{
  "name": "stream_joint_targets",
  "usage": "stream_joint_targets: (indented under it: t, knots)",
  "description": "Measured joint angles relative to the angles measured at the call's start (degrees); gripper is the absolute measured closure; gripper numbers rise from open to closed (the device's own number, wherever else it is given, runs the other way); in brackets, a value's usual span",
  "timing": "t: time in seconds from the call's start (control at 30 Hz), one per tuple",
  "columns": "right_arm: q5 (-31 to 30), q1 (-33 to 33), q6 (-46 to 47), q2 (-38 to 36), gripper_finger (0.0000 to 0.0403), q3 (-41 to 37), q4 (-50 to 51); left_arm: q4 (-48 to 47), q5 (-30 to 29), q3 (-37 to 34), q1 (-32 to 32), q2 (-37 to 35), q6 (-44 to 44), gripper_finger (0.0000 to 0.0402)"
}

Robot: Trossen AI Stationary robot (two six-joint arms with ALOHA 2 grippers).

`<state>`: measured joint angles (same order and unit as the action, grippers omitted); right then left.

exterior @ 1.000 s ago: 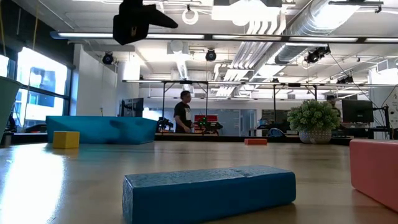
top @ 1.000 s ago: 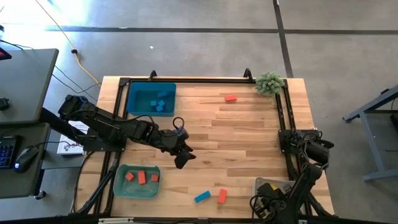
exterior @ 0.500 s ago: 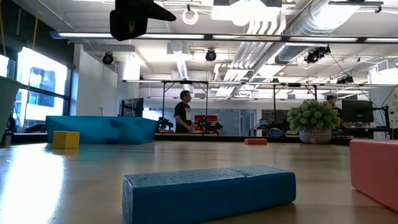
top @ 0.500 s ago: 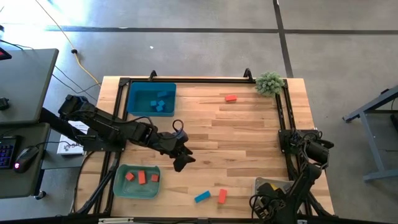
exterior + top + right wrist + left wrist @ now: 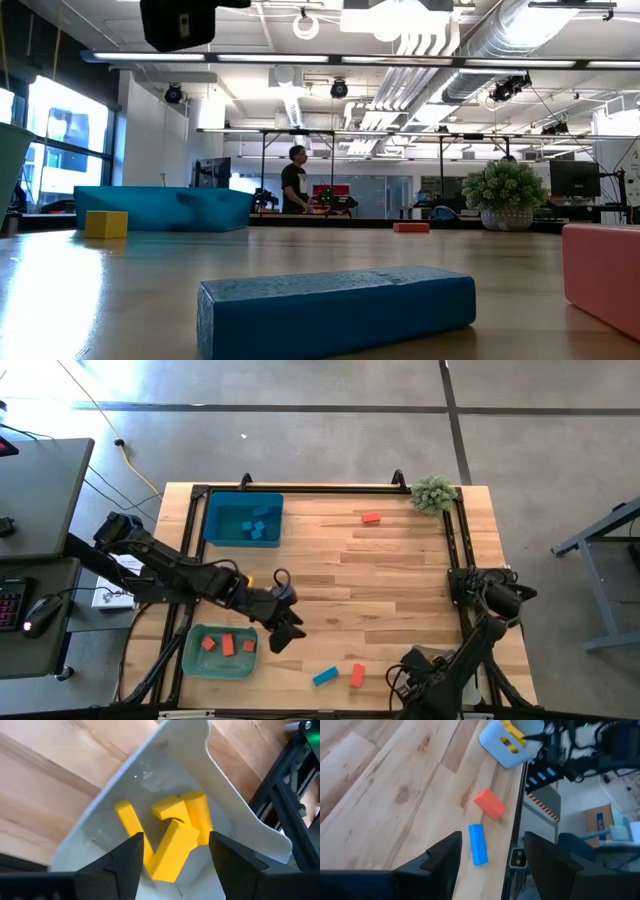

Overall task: Sort & place blocks by color
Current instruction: Put the orange block into the green bin

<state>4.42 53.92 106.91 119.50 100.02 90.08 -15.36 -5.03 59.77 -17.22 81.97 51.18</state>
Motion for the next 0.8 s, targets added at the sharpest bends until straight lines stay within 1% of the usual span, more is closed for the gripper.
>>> stream_joint_targets:
  t: [0.2,0.33,0.43,0.6,0.7,0.8]
  knots:
    - [-2.8,-0.3,0.2,-1.3,0.0194,2.6,-0.1,-3.5,0.0,0.0,-0.5,-0.5,-0.3,0.0197]
    - [-8.5,-0.7,1.1,-3.0,0.0194,3.9,-0.1,-7.7,-0.1,0.0,-0.5,-1.3,-0.4,0.0197]
    - [-12.8,-1.7,-0.5,-4.2,0.0194,5.0,0.0,-9.9,-0.1,0.1,-0.2,-1.6,-0.4,0.0197]
    - [-18.4,-4.6,-9.0,-5.6,0.0194,6.2,-0.3,-13.8,-0.5,0.0,1.0,-3.3,-0.4,0.0197]
    - [-20.0,-7.0,-15.7,-6.3,0.0194,6.2,-0.7,-15.3,-1.3,0.1,1.9,-3.8,0.0,0.0197]
    - [-20.5,-9.7,-24.7,-6.4,0.0194,6.2,-1.7,-18.8,-2.2,0.0,2.8,-5.2,0.3,0.0197]
